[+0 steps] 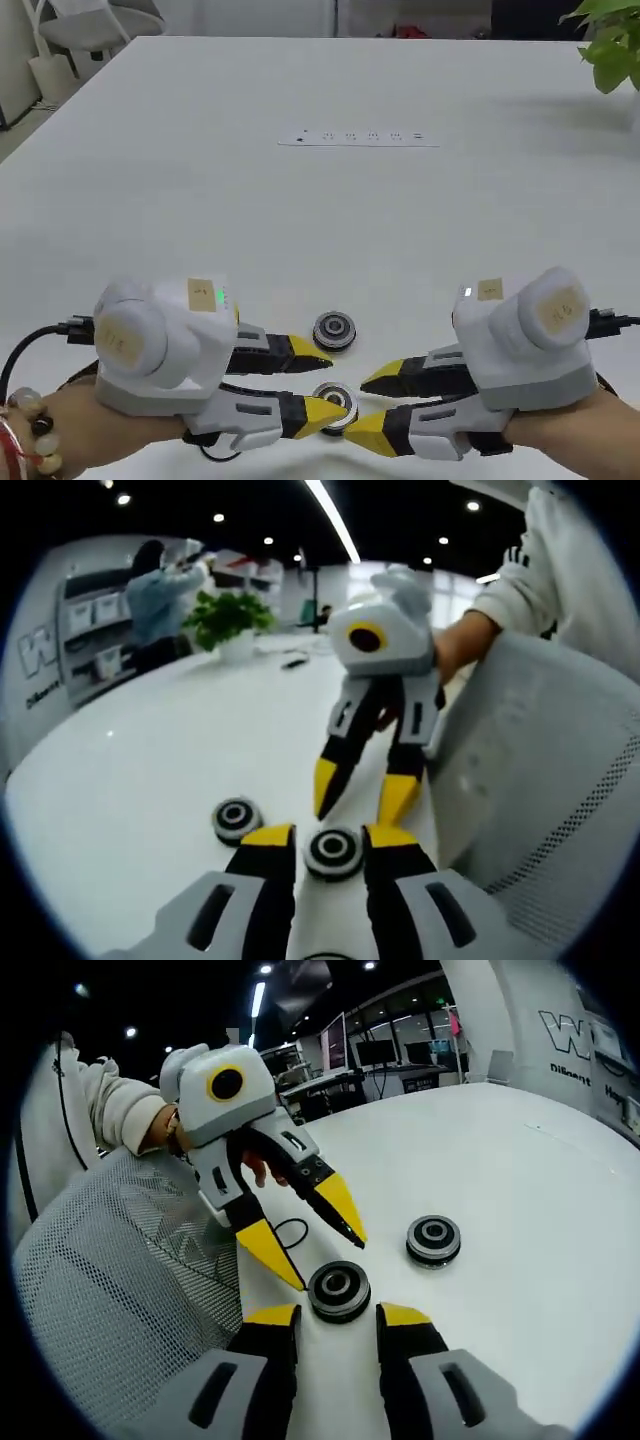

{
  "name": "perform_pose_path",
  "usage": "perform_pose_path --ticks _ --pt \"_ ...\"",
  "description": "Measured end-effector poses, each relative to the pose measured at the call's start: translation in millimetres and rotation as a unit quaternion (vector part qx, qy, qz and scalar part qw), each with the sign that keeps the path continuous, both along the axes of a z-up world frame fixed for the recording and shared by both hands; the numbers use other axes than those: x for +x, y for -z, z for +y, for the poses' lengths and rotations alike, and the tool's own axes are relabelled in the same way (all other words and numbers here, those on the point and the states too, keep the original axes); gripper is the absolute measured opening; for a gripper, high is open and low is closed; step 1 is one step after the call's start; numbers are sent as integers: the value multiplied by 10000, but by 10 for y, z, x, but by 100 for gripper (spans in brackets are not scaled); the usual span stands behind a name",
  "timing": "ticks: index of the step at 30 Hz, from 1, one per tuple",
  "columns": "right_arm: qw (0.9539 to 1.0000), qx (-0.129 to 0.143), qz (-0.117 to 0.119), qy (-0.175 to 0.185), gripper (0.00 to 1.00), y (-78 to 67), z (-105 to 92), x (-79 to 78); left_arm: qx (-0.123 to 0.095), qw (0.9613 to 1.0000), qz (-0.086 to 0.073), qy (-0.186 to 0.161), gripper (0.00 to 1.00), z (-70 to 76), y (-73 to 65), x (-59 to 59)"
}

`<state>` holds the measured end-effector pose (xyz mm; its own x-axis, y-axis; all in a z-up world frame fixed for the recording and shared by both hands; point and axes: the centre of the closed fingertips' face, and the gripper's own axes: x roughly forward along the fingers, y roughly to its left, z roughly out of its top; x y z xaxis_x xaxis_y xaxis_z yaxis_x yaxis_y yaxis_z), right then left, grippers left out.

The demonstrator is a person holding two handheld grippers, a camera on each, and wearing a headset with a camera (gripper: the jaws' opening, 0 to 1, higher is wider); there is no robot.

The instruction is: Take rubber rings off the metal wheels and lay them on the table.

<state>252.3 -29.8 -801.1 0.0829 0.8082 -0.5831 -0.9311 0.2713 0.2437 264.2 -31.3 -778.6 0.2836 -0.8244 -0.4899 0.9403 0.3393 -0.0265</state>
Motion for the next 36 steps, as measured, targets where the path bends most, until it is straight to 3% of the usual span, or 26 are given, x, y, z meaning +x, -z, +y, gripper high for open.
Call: perform_pose_path --ticks 12,18,25,29,31,36 --pt "9998 -140 -134 -47 21 85 7 24 208 9997 110 -16 20 22 136 -16" --pt "9994 -172 -270 -115 16 96 -5 27 181 9998 45 1 16 -7 122 -26" --pt "9985 -305 -443 -141 3 109 -55 54 150 9999 52 -16 14 8 67 -45" --pt "9983 -340 -458 -132 2 108 -56 60 139 9999 37 -9 14 16 75 -49" --pt "9984 -341 -432 -99 1 107 -60 68 129 9999 28 -4 14 24 77 -54" --pt "9994 -233 17 263 0 96 -69 87 133 9999 -12 18 14 31 86 -62"
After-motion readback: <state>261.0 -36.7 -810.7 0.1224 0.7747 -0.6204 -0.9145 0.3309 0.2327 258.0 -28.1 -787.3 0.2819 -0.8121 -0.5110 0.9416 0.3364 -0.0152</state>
